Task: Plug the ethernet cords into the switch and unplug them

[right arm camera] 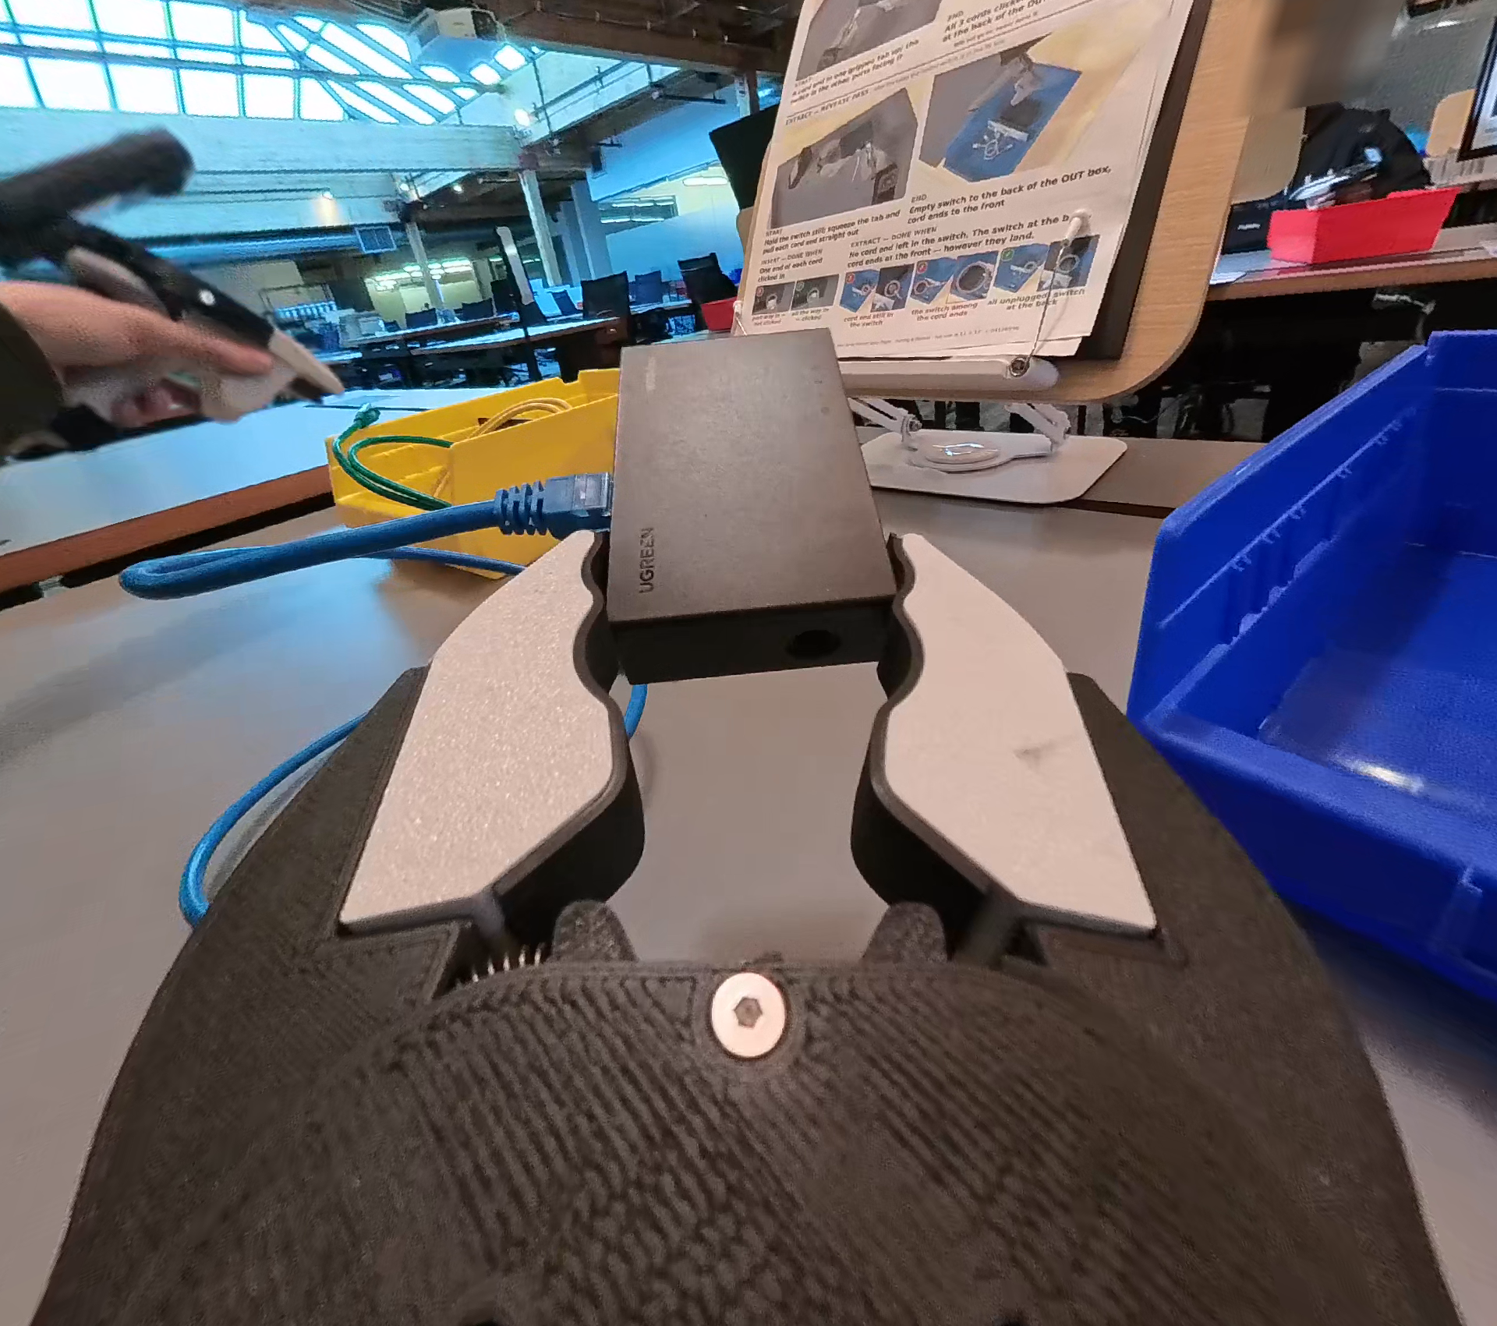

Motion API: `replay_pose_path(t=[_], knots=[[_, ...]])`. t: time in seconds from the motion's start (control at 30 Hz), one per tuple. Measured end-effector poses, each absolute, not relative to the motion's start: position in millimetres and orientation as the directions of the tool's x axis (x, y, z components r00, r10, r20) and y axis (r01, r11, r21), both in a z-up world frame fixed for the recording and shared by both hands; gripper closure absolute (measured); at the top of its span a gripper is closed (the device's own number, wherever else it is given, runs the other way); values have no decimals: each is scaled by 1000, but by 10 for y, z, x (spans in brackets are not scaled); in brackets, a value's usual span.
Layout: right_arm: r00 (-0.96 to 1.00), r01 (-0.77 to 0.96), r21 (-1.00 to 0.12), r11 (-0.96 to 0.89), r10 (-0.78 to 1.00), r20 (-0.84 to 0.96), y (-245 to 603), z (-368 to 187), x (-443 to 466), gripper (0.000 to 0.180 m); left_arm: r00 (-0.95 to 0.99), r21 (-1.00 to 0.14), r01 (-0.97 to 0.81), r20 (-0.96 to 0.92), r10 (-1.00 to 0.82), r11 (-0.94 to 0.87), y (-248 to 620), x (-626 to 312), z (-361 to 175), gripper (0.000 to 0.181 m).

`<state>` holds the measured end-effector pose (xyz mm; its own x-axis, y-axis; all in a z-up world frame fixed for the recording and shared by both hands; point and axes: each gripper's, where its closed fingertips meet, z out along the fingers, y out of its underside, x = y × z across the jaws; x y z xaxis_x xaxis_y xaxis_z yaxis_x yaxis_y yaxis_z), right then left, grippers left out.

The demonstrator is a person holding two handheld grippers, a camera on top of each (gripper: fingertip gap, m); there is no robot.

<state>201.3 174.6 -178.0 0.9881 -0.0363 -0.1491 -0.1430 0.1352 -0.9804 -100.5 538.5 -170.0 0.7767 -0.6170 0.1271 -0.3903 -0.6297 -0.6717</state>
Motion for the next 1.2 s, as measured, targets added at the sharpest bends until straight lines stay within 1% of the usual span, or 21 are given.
replay_pose_path(t=[0.03,0.17,0.23,0.27,0.3,0.33,0.4,0.47,0.53,0.67,0.77,0.83,0.93,1.0,1.03,1.13,1.2], knots=[[988,-141,-981,134,-36,-147,1748,-1781,2010,115,791,-657,-354,169,-588,-666,5418,-1050,-1821,134],[992,-119,-985,122,-27,-123,1764,-1790,1971,115,785,-608,-223,351,-510,-762,5463,-989,-2170,127],[994,-105,-988,113,-19,-108,1776,-1796,1944,115,773,-583,-189,408,-486,-790,5475,-931,-2265,129],[995,-99,-989,111,-18,-102,1778,-1797,1937,115,777,-594,-188,397,-488,-782,5500,-930,-2282,135],[995,-95,-990,107,-15,-97,1783,-1801,1927,115,775,-619,-189,383,-503,-762,5516,-920,-2257,158],[995,-93,-990,106,-15,-95,1785,-1802,1925,115,773,-648,-189,365,-518,-738,5523,-906,-2202,164],[995,-94,-990,107,-16,-96,1785,-1802,1927,115,764,-721,-192,316,-563,-665,5518,-863,-1993,166],[995,-100,-989,111,-16,-102,1781,-1798,1935,115,750,-798,-209,240,-616,-565,5478,-825,-1674,171],[994,-103,-988,116,-14,-105,1774,-1793,1938,115,720,-849,-253,156,-677,-464,5364,-773,-1323,176],[994,-108,-986,124,-13,-110,1764,-1784,1943,115,631,-872,-391,-19,-776,-296,4988,-686,-685,176],[993,-116,-984,133,-9,-118,1754,-1775,1950,115,626,-883,-439,-166,-762,-169,4788,-754,-211,176],[992,-121,-983,137,-6,-123,1748,-1771,1953,115,636,-895,-440,-254,-729,-71,4702,-796,78,176],[993,-118,-983,143,-2,-119,1740,-1764,1946,115,584,-903,-430,-270,-765,-10,4437,-759,308,176],[993,-115,-982,147,-3,-116,1734,-1760,1943,115,480,-885,-465,-259,-838,7,4156,-692,320,176],[993,-113,-982,148,-2,-115,1729,-1757,1942,115,389,-857,-515,-244,-888,9,3978,-650,242,176],[993,-116,-981,159,2,-117,1704,-1746,1951,115,61,-719,-695,-106,-992,34,3398,-572,-203,176],[994,-110,-981,160,-9,-113,1679,-1746,1985,115,-111,-592,-802,17,-994,79,3082,-601,-586,176]])
